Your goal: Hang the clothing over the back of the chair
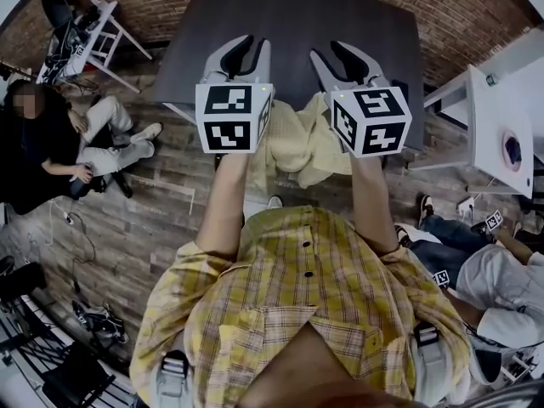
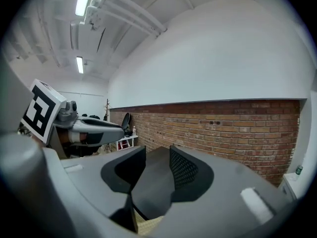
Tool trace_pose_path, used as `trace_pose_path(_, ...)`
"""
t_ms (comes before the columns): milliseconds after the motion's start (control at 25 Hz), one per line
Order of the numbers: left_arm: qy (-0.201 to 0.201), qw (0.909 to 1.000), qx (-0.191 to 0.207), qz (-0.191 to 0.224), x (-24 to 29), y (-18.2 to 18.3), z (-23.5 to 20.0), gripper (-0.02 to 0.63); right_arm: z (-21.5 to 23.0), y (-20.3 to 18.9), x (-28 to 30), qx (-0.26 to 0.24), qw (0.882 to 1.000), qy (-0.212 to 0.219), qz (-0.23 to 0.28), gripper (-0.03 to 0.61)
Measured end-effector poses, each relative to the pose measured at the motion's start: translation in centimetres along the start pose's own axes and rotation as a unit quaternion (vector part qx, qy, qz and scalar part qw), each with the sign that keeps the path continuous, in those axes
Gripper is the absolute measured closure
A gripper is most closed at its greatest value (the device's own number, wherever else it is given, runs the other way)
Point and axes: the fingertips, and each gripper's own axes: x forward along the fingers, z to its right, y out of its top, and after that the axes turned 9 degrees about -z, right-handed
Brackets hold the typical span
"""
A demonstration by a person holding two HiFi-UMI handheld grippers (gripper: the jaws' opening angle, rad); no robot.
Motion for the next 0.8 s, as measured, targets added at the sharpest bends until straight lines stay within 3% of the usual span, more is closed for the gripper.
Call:
trace_pose_path(440, 0.007, 0.9994, -0.003, 0.033, -3.2, 0.9, 2.3, 0.545, -0.7, 0.4, -3.2, -0.001, 1.0, -0.002, 0.031, 0.451)
trace_pose_path(680, 0.012, 0.9988, -0.002, 0.047, -5.0, 0.9, 4.0, 0.548, -1.2, 0.3, -5.2, -0.005, 0.999, 0.0, 0.051, 0.494)
trace_pose_path(800, 0.012, 0.9985, -0.001, 0.053, -6.1, 1.0, 4.8, 0.569, -1.7, 0.6, -6.3, -0.008, 0.998, 0.002, 0.066, 0.567)
